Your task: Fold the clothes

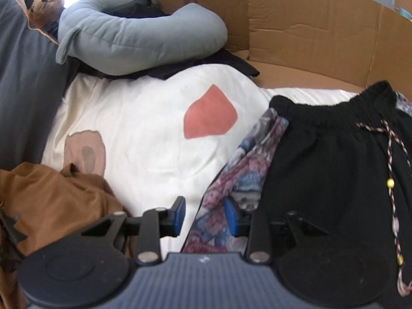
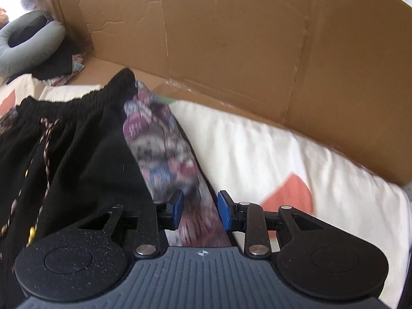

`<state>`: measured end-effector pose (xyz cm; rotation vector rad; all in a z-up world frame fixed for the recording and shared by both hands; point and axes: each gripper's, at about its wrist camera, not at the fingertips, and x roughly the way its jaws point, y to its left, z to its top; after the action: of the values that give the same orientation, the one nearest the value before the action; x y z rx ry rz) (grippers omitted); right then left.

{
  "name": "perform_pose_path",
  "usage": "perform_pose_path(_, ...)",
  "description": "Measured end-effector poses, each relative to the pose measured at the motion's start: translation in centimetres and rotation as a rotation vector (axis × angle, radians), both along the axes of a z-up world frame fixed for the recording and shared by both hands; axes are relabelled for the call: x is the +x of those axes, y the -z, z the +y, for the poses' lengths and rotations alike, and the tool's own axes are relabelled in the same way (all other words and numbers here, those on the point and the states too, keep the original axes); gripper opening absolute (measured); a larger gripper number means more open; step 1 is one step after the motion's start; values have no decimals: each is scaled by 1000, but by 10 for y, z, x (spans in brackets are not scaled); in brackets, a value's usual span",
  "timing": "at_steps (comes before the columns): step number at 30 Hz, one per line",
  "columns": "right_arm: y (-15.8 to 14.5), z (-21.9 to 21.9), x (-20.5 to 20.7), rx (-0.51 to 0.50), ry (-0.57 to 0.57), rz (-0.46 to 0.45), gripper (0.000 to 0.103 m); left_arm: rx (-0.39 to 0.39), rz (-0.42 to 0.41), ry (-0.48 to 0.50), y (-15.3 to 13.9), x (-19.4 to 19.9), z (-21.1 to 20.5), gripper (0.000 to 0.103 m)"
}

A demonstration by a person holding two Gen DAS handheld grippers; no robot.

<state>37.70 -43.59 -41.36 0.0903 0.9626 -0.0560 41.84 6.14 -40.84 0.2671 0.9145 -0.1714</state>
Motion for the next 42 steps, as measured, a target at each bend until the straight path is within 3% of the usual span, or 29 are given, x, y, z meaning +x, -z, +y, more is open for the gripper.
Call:
perform_pose_path(10,11,10,44,9,-14,27,37,-7,12,48,9,24,-27,36)
perform_pose_path(12,15,11,48,6,-19,43,37,1,28,50,12,28,-31,7)
perform_pose_path(14,17,11,50,-1,-34,53,36,13,24,47,11,29,-32,6)
perform_pose_path(16,17,11,52,-10,-52,63,29,29,-4,37,6,27,-29,5)
perform_pose_path(18,17,11,53,-23,-60,73,14,37,-18,11,3,27,-22,5)
perform_pose_path(19,16,11,54,-30,-64,78,14,37,-13,2,3,28,-18,5)
perform_pose_path(22,15,11,56,-50,-74,93,14,29,27,4,4,31,-12,6)
perform_pose_path(26,3,13,54,-44,-89,55,19,-8,3,30,-6,29,-14,16)
perform_pose_path(27,-1,14,54,-40,-94,41,31,-20,-9,40,-9,28,-14,23)
perform_pose_path(30,-13,15,54,-16,-116,-6,34,-45,-46,73,-17,28,-18,41)
perform_pose_path(36,-30,24,68,10,-149,-63,34,-42,-57,123,-18,41,-39,41)
perform_pose_path(42,-26,54,93,-22,-214,-43,36,-14,-40,189,-6,52,-60,41)
